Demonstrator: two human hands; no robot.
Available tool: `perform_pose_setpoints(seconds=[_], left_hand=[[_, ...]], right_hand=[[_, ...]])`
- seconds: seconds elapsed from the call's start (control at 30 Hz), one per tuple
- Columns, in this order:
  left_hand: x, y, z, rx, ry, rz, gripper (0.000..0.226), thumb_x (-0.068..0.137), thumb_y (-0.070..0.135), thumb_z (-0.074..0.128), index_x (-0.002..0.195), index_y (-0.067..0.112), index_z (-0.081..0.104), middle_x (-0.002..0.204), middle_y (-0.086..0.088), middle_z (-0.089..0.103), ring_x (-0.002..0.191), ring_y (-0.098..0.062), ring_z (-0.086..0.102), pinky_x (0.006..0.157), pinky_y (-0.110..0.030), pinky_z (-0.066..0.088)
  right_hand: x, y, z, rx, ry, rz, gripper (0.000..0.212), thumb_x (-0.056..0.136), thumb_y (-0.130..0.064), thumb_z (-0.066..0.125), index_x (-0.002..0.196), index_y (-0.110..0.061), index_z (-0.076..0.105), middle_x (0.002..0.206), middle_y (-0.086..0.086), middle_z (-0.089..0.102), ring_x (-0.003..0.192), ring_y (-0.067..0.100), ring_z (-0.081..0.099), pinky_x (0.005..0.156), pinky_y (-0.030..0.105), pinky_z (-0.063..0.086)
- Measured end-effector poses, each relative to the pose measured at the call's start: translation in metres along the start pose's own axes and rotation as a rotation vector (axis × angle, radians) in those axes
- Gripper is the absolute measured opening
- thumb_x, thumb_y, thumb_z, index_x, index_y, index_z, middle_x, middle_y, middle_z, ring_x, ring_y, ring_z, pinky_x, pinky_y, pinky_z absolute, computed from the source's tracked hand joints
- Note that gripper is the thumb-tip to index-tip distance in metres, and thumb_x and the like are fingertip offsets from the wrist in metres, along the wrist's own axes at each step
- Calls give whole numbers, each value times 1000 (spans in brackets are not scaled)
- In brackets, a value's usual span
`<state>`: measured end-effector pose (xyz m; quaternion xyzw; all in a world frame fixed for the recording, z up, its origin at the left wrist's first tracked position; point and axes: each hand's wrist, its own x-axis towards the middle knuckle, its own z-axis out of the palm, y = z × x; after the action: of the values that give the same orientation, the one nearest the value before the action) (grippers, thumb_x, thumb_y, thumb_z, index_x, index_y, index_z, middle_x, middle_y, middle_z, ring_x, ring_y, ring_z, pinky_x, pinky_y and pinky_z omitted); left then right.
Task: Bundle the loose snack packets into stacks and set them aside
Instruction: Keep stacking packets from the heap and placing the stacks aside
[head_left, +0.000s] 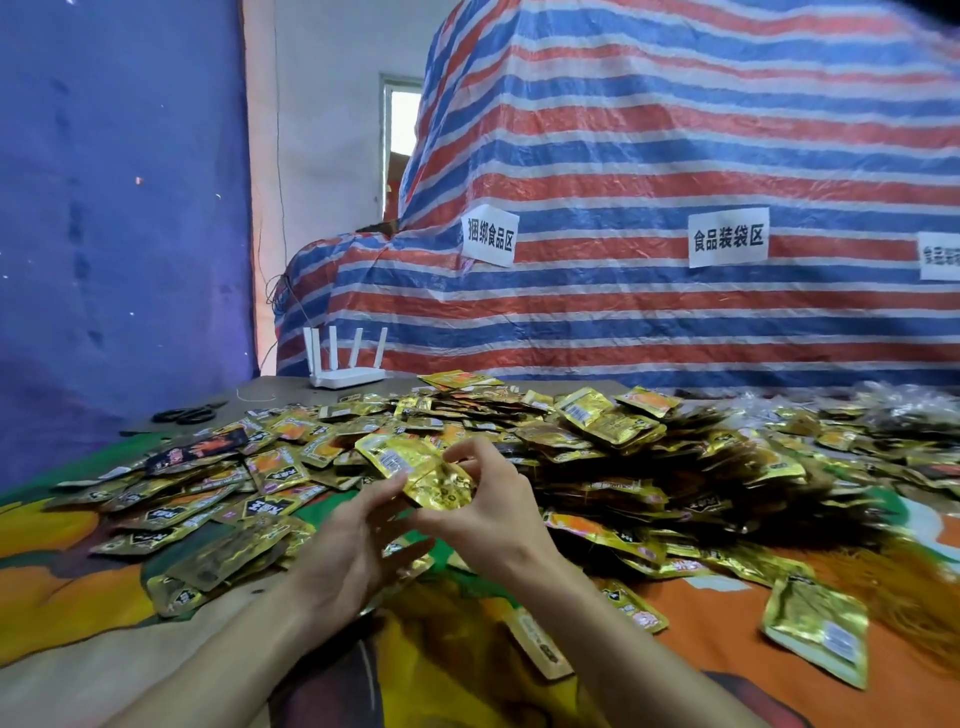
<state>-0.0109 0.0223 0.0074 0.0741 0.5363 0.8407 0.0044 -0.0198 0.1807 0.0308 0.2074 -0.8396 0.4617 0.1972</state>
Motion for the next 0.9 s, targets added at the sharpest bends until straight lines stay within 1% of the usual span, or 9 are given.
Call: perform_pose_setpoints(seconds=[0.1,0.17,0.3,0.43,0.57,0.67,0.73,0.8,0.9], left_hand=[[3,-6,-1,88,-7,-9,42,81,34,63,113,8,71,115,-12,72,108,-30,67,96,-47,50],[4,-8,0,158,-18,-6,51,76,36,64,121,11,68,120,-10,71,112,-33,65,93,-46,51],[2,-9,2,184,-1,46,42,75,34,64,110,11,72,114,-11,73,91,-28,65,78,-41,49],[0,-7,3,178,22,93,27,75,31,64,91,14,77,103,-14,72,74,-22,63,69,-37,44],[1,-6,1,229,16,98,24,71,35,70,83,16,77,94,-9,72,69,-19,62,65,-34,44],[3,-7,1,269,22,95,22,69,33,72,83,16,76,90,-6,72,67,-18,61,63,-32,44],[3,-8,2,291,52,117,21,75,32,69,85,14,75,88,-7,72,65,-18,61,56,-27,44],[3,-8,1,354,105,171,12,91,21,65,91,11,72,85,-7,70,61,-16,60,49,-21,41],[2,-8,-1,546,192,324,9,97,9,60,92,13,66,83,-4,65,57,-9,57,47,-16,40]], right_hand=[[15,0,-32,-127,68,-5,52,74,-37,86,114,-30,53,105,-11,54,92,10,56,72,18,46],[32,1,-57,-278,142,-13,46,79,-36,82,114,-25,55,106,-1,57,94,21,59,81,32,51],[69,14,-99,-578,285,39,37,87,-31,73,115,-19,53,106,10,55,99,26,50,83,35,44],[94,35,-123,-722,326,149,35,91,-25,69,118,-15,50,116,17,52,109,34,48,92,41,44],[101,54,-127,-873,232,306,42,96,-39,62,127,-14,48,131,22,49,122,40,46,100,46,39],[100,64,-120,-945,241,356,53,94,-51,58,131,-16,45,134,21,49,126,40,46,104,48,38],[98,63,-117,-992,278,358,58,92,-57,56,130,-14,48,134,23,50,125,40,47,106,50,37],[96,59,-112,-1026,331,320,59,91,-58,56,127,-11,52,135,25,49,127,42,45,109,53,34],[89,44,-96,-946,393,106,54,90,-50,60,127,-10,56,141,25,47,133,40,40,114,52,30]])
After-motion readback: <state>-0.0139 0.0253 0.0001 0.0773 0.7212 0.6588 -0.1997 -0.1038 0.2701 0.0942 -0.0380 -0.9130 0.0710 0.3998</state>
